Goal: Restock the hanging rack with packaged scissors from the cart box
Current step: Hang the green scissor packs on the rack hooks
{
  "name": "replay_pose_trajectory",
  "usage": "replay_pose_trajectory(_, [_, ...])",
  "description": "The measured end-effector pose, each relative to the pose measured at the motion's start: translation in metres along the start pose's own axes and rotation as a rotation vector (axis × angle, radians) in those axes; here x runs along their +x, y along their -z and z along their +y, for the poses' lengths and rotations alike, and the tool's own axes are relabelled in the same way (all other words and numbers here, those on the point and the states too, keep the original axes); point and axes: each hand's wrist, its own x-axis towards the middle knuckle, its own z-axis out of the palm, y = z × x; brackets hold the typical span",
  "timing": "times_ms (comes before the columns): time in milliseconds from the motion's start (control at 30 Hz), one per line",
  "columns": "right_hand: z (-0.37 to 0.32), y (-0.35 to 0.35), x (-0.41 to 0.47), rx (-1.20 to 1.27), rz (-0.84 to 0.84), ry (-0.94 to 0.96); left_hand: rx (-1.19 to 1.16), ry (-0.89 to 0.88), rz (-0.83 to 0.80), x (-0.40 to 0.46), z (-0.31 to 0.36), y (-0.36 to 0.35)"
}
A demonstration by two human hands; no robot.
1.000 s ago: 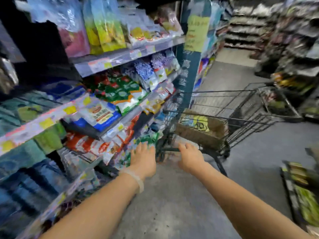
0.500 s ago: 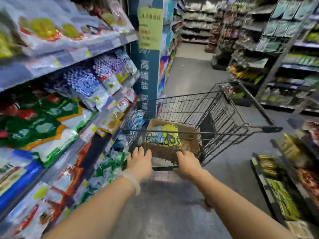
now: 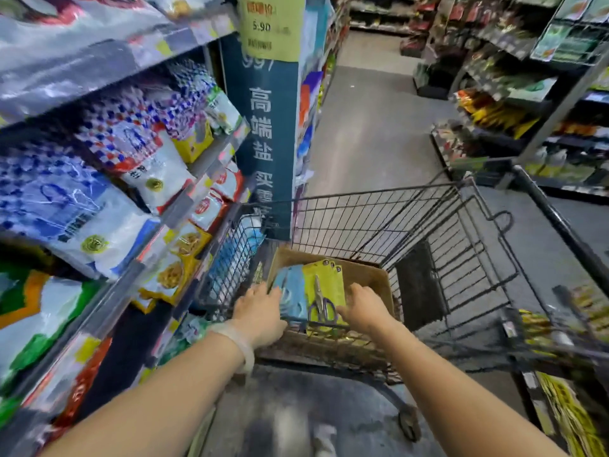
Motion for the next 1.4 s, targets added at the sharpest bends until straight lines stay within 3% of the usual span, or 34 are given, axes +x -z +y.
replay_pose_trajectory(300, [0.031, -0.045, 0.179, 0.016, -0.297, -0.064, -0.154, 0.196, -0.196, 0.154, 0.005, -0.023])
replay_pose_trajectory(433, [0.041, -0.077, 0.225, 0.067, -0.346, -0.142, -0.307, 0.260, -0.269, 0.200, 0.013, -0.049])
replay_pose_trajectory(567, [0.051, -0.099, 0.249, 0.147, -0.320, -0.213, -0.427, 0.291, -0.308, 0.225, 0.011, -0.069])
replay_pose_trajectory(867, [0.084, -0.089, 0.264, 0.318, -0.445, -0.278, -0.582, 0.415, -0.333, 0.241, 0.019, -0.073])
replay_pose_trajectory(1067, [0.098, -0.055, 0.255, 0.537, -0.351, -0.377, -0.660, 0.424, -0.361, 0.243, 0.037, -0.062])
replay_pose_trajectory(1200, [0.082, -0.029, 0.247, 0.906, -0.406, -0.303, -1.032, 0.520, -0.375, 0.245, 0.053, -0.055])
replay_pose_trajectory(1300, [0.049, -0.013, 0.245, 1.036, -0.496, -0.188, -1.454, 0.658, -0.191, 0.252, 0.058, -0.050])
replay_pose_trajectory(1400, [0.036, -0.020, 0.253, 1.037, -0.495, -0.158, -1.525, 0.739, -0.068, 0.254, 0.044, -0.045])
